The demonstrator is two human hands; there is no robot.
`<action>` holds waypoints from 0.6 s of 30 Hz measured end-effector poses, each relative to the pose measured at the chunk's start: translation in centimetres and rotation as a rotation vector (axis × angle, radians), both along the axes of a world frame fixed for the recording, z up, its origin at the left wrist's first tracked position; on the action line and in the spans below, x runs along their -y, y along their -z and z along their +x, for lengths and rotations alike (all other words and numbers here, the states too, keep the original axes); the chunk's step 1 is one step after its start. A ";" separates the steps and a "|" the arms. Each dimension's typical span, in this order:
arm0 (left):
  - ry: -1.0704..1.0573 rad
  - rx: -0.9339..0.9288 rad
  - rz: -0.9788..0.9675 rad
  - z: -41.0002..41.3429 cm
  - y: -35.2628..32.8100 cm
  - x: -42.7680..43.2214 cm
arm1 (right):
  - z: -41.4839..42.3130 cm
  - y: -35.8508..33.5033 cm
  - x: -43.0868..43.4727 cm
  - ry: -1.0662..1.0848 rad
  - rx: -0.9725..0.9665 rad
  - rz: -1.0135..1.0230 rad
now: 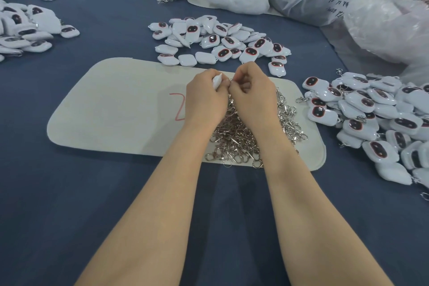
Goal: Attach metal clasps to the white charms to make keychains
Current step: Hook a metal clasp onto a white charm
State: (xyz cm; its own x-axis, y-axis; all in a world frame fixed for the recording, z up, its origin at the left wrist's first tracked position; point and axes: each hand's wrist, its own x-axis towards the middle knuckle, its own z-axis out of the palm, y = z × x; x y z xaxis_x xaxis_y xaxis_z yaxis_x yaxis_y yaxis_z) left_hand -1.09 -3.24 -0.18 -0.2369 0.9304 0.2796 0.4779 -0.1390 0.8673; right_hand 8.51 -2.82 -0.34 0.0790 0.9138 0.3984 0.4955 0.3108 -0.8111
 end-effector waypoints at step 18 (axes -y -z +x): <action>0.149 0.164 -0.158 -0.1 -0.9 0.6 | 0.7 0.2 -0.4 0.185 -0.029 -0.034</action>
